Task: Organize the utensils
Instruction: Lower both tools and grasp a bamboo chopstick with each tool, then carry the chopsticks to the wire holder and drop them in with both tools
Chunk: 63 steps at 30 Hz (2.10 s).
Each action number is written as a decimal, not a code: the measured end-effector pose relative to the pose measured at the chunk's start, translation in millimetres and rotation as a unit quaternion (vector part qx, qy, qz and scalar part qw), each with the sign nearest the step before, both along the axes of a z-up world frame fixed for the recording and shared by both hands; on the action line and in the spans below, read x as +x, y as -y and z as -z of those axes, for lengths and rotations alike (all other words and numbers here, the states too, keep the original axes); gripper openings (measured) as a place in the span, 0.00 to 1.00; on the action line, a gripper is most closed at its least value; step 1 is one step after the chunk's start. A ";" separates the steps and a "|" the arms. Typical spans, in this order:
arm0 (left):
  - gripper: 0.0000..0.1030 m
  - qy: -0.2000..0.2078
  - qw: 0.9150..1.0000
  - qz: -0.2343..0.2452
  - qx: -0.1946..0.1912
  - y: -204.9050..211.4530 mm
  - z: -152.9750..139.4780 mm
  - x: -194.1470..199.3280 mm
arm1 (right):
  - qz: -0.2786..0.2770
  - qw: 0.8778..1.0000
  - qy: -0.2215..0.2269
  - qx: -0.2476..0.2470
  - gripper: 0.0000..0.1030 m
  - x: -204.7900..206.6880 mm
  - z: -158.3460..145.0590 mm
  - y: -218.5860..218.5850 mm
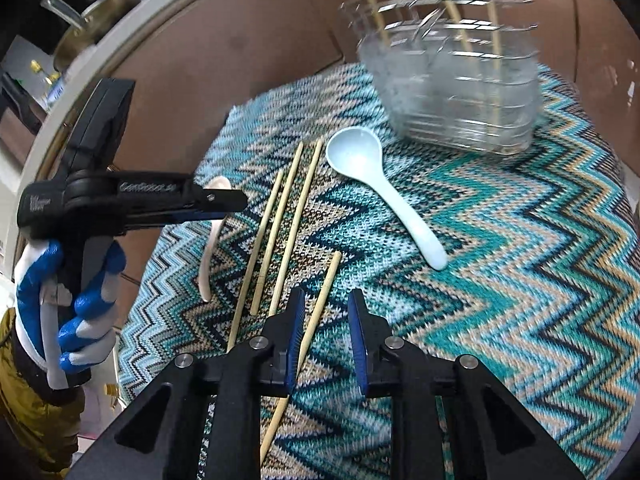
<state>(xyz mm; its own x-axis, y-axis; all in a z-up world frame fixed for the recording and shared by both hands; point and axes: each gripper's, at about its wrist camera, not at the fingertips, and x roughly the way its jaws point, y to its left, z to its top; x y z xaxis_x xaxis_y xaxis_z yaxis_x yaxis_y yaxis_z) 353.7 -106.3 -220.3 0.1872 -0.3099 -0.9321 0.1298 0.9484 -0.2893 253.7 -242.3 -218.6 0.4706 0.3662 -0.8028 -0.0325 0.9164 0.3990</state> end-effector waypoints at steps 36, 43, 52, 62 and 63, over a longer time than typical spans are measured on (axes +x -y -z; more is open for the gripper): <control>0.05 0.056 0.997 -0.015 -0.052 -6.4 -15.9 -20.0 | -0.036 0.999 -0.003 -0.018 0.08 11.4 -10.8 -8.9; 0.05 0.135 0.989 -0.006 -0.061 -17.2 -54.3 -52.3 | -0.044 0.995 0.087 -0.011 0.07 -31.8 -48.1 -8.7; 0.05 0.214 0.974 -0.008 -0.077 -22.7 -109.5 -88.2 | -0.028 0.986 0.163 -0.026 0.05 -68.3 -91.4 -11.4; 0.05 0.307 0.942 0.006 -0.137 8.4 -211.1 -64.1 | 0.016 0.958 0.276 -0.070 0.05 -53.2 -190.3 26.8; 0.05 0.314 0.939 0.006 -0.141 13.0 -218.7 -60.0 | 0.023 0.955 0.286 -0.073 0.05 -49.1 -198.8 32.6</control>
<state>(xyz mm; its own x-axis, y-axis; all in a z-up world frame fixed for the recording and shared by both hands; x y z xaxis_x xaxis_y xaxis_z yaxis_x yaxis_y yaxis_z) 293.7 -119.4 -1.5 0.6670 -0.5341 -0.5194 0.3699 0.8426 -0.3915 204.6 -274.9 -19.8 0.8603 0.2375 -0.4511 -0.1645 0.9668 0.1953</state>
